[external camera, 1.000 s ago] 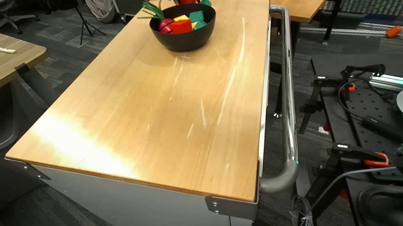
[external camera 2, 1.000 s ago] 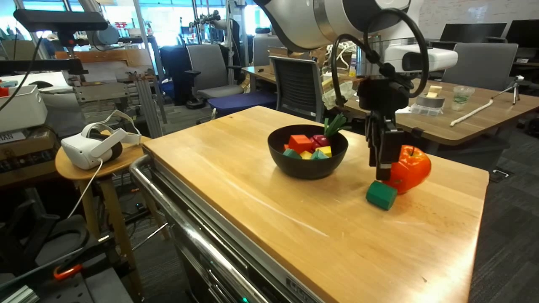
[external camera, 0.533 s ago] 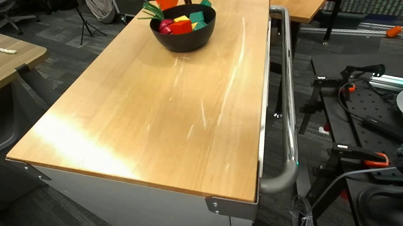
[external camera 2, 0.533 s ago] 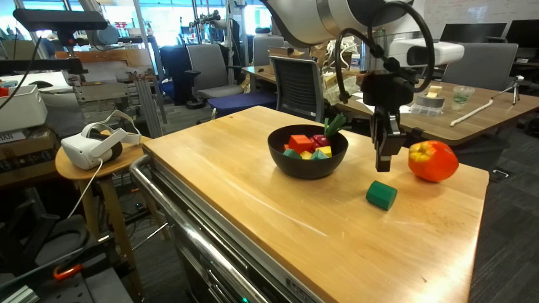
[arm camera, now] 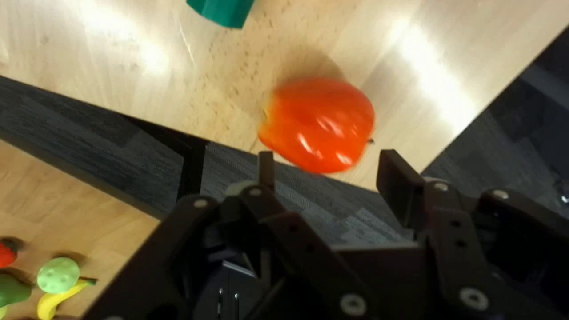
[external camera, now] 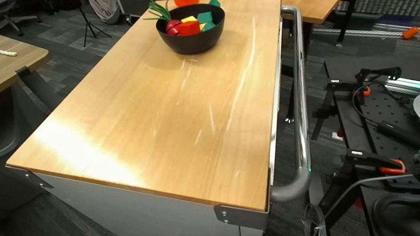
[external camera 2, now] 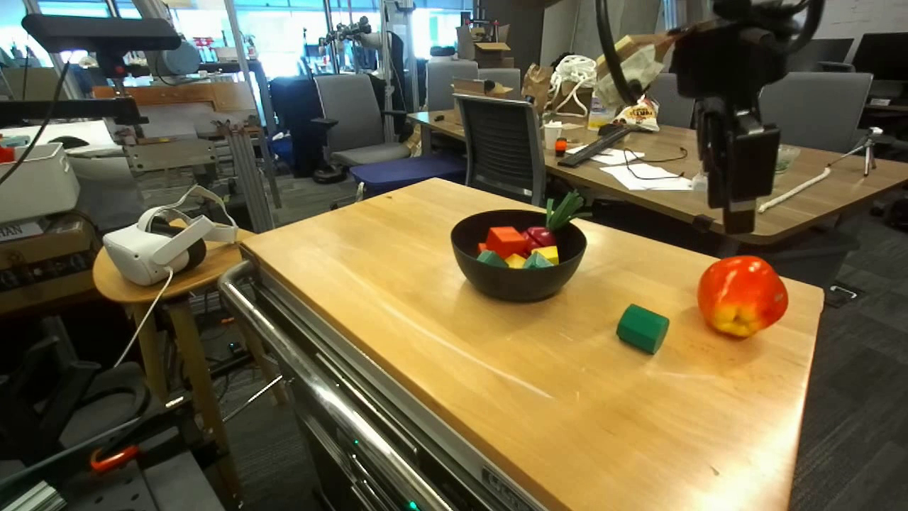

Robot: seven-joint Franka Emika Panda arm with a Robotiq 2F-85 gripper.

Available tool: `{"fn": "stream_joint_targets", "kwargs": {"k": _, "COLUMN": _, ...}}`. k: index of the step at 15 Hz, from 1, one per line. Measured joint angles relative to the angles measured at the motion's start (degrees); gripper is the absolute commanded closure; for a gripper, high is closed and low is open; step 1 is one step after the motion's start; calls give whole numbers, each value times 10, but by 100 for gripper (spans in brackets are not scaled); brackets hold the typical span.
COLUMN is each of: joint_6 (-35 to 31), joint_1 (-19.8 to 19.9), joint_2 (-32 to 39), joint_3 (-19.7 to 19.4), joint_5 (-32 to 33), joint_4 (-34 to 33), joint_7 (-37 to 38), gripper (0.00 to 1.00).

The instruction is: Put all the blocks and the beetroot in the bowl then move the apple to the left

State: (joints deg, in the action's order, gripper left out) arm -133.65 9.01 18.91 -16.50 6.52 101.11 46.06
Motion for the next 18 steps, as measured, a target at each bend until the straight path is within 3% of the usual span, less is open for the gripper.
{"fn": "stream_joint_targets", "kwargs": {"k": 2, "joint_6": -22, "joint_1": 0, "joint_2": -12, "joint_3": -13, "joint_5": 13, "joint_4": -2, "joint_7": 39, "gripper": 0}}
{"fn": "stream_joint_targets", "kwargs": {"k": 8, "joint_6": -28, "joint_1": -1, "joint_2": 21, "joint_3": -19, "joint_5": 34, "joint_4": -19, "joint_7": 128, "gripper": 0}}
{"fn": "stream_joint_targets", "kwargs": {"k": 18, "joint_6": -24, "joint_1": -1, "joint_2": 80, "joint_3": 3, "joint_5": -18, "joint_4": -34, "joint_7": 136, "gripper": 0}}
